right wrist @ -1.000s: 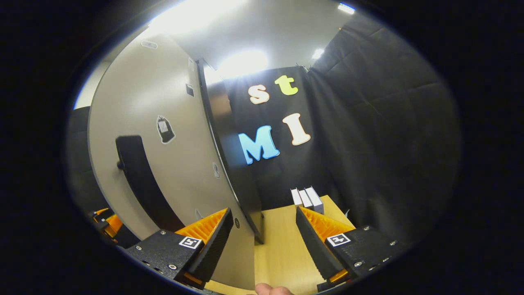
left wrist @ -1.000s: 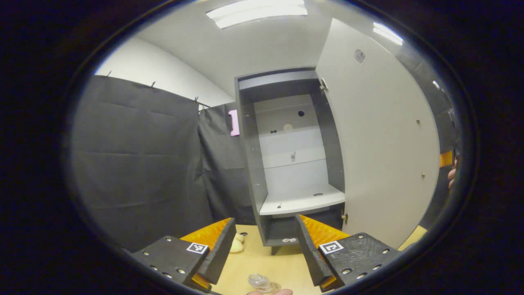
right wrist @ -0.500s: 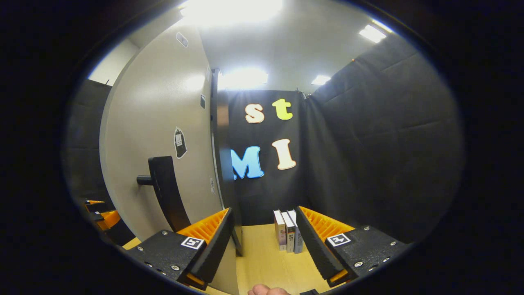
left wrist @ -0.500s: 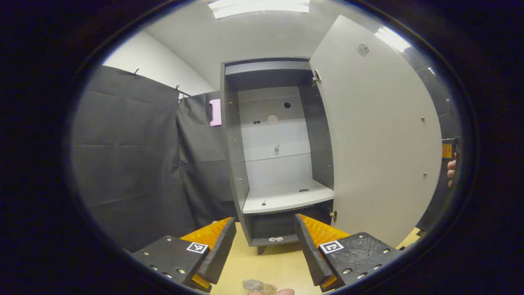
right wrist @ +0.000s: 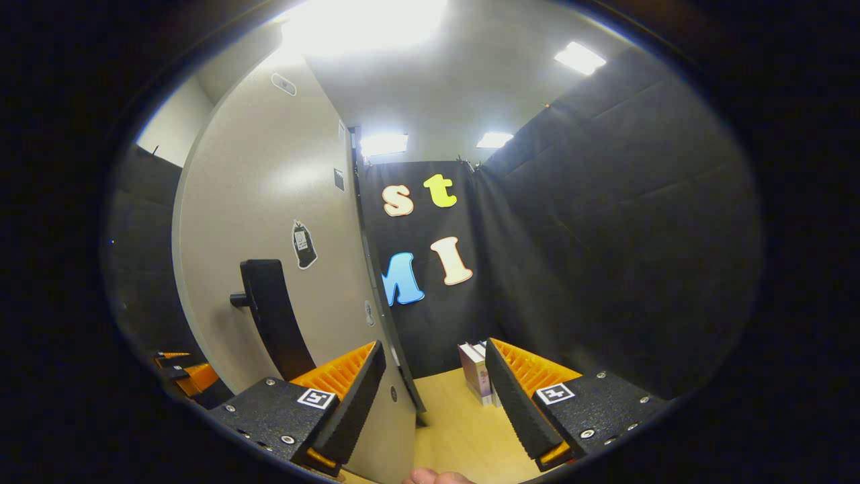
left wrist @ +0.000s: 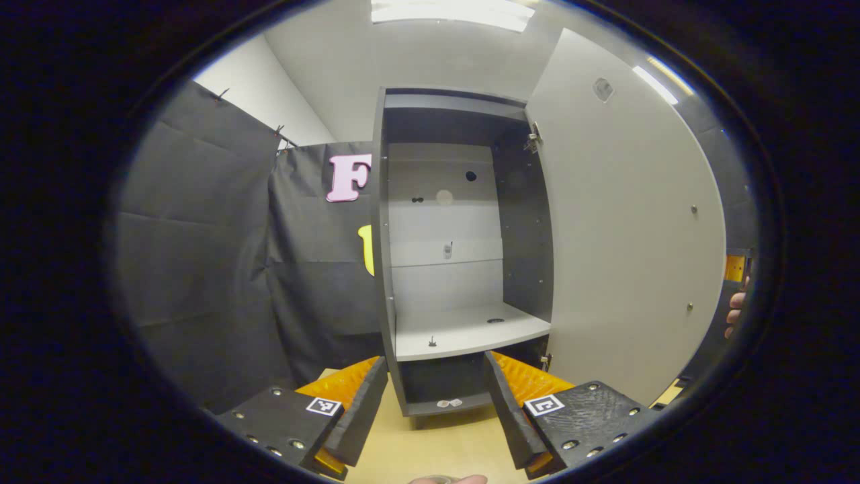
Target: Open the cabinet door with the right hand, grasp the bottle in the cabinet with the left hand and place it on the coaster, then close the cabinet door with the right hand.
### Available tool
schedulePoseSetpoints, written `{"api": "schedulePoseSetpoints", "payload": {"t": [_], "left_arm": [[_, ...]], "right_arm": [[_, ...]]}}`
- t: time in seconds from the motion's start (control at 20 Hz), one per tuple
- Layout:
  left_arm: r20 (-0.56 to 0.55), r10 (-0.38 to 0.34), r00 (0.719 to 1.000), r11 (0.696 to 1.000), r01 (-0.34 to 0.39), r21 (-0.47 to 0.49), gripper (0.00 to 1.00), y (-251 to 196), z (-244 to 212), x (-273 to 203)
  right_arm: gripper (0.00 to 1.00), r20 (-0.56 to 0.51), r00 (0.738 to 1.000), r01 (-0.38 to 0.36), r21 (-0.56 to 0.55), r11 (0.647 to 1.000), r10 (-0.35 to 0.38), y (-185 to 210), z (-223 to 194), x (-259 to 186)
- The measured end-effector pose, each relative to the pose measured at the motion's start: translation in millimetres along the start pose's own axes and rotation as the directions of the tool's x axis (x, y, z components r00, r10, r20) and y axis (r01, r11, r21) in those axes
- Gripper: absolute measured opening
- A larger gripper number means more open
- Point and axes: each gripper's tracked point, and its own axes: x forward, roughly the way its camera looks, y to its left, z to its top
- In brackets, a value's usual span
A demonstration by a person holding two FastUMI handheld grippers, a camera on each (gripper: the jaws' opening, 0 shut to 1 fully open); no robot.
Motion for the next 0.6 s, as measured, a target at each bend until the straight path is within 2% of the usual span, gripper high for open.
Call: {"api": "schedulePoseSetpoints", "payload": {"t": [0.1,0.2,0.25,0.35,0.4,0.45,0.5,0.55,0.6], "left_arm": [[-0.01,-0.005,1.0,1.0,0.005,0.002,0.87,10,-4,-4],[-0.01,0.007,1.0,1.0,-0.007,-0.001,0.83,19,-7,-8],[-0.005,0.017,1.0,1.0,-0.017,-0.004,0.87,21,-8,-10],[-0.014,0.051,0.999,0.999,-0.051,-0.004,0.83,28,-12,-14],[-0.01,0.059,0.998,0.998,-0.059,-0.009,0.83,29,-10,-17],[-0.004,0.057,0.998,0.998,-0.057,-0.014,0.87,28,-8,-21],[0.009,0.046,0.999,0.999,-0.046,-0.014,0.83,25,-4,-23],[0.013,0.044,0.999,0.999,-0.044,-0.003,0.87,25,-4,-23],[0.007,0.057,0.998,0.998,-0.057,0.015,0.83,28,-5,-22]], "right_arm": [[0.93,-0.021,0.999,-0.044,-0.027,0.999,0.043,29,-8,5],[0.93,-0.04,0.998,-0.054,-0.068,0.996,0.052,43,-17,11],[0.93,-0.025,0.997,-0.075,-0.061,0.995,0.074,48,-19,24],[0.94,-0.027,0.993,-0.112,-0.049,0.993,0.111,63,-28,29],[0.99,-0.044,0.992,-0.121,-0.047,0.992,0.119,68,-35,30],[0.94,-0.062,0.99,-0.131,-0.052,0.99,0.128,72,-38,25],[0.94,-0.071,0.987,-0.15,-0.056,0.987,0.146,77,-39,24],[0.94,-0.076,0.986,-0.151,-0.061,0.987,0.147,80,-39,27],[0.94,-0.08,0.987,-0.142,-0.065,0.988,0.137,78,-37,27]]}}
